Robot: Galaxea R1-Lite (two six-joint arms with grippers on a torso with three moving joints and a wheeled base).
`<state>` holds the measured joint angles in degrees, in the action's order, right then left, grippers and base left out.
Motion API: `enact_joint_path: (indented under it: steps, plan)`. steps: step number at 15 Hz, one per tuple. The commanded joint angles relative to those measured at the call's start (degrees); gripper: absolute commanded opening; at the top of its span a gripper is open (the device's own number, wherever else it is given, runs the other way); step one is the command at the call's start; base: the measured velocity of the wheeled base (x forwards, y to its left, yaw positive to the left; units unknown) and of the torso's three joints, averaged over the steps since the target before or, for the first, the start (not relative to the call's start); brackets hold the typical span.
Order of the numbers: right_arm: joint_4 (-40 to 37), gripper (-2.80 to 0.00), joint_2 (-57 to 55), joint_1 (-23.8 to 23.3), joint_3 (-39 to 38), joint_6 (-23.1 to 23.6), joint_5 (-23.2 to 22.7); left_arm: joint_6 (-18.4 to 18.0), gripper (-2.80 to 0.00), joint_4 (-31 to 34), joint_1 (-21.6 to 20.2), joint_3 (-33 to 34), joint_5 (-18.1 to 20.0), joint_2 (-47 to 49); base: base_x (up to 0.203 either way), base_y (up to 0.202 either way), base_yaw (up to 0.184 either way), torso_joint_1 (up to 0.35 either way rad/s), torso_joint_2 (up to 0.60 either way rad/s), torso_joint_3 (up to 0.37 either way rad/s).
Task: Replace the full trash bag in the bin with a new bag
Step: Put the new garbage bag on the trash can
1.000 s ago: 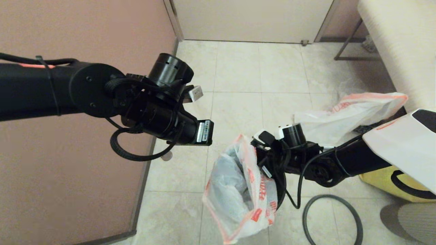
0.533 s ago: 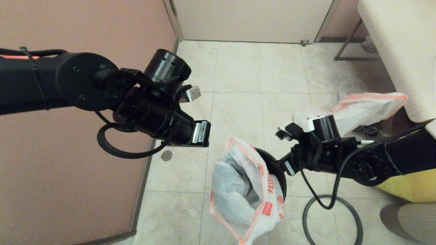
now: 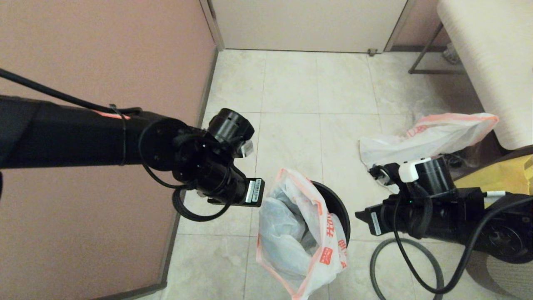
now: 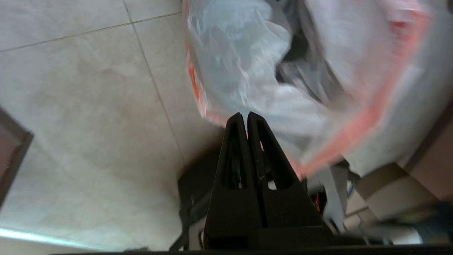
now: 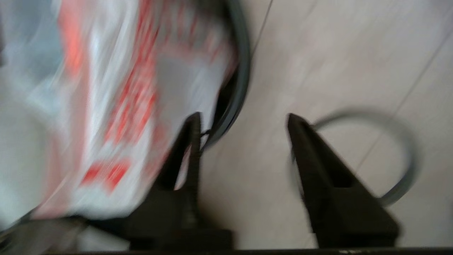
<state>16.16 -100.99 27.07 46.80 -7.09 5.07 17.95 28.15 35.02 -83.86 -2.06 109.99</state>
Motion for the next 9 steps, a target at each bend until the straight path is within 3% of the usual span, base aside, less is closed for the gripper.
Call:
enact_joint_path:
  steps: [1, 2, 3, 5, 9]
  plan:
    - [-0.2, -2.80, 2.6, 2.2, -2.8, -3.1, 0.0, 0.3, -2.80, -7.2, 0.0, 4.1, -0.2, 4.2, 0.000, 0.000, 0.000, 0.000, 0.00, 0.000]
    - [-0.2, -2.80, 2.6, 2.8, -3.1, -4.2, 0.0, 0.3, -2.80, -10.0, -0.1, 5.5, -0.5, 5.6, 0.000, 0.000, 0.000, 0.000, 0.00, 0.000]
    - [-0.2, -2.80, 2.4, 3.3, -3.1, -5.4, 0.0, 0.3, 0.00, -11.3, -0.1, 6.2, -0.9, 6.1, 0.000, 0.000, 0.000, 0.000, 0.00, 0.000]
    - [-0.2, -2.80, 1.9, 3.6, -3.1, -6.0, -0.1, 0.4, 0.00, -11.4, -0.2, 6.0, -3.1, 6.9, 0.000, 0.000, 0.000, 0.000, 0.00, 0.000]
    - [0.0, -2.80, 1.2, 5.8, -3.0, -8.9, -0.4, 0.4, 0.00, -12.1, -0.7, 4.4, -3.2, 11.5, 0.000, 0.000, 0.000, 0.000, 0.00, 0.000]
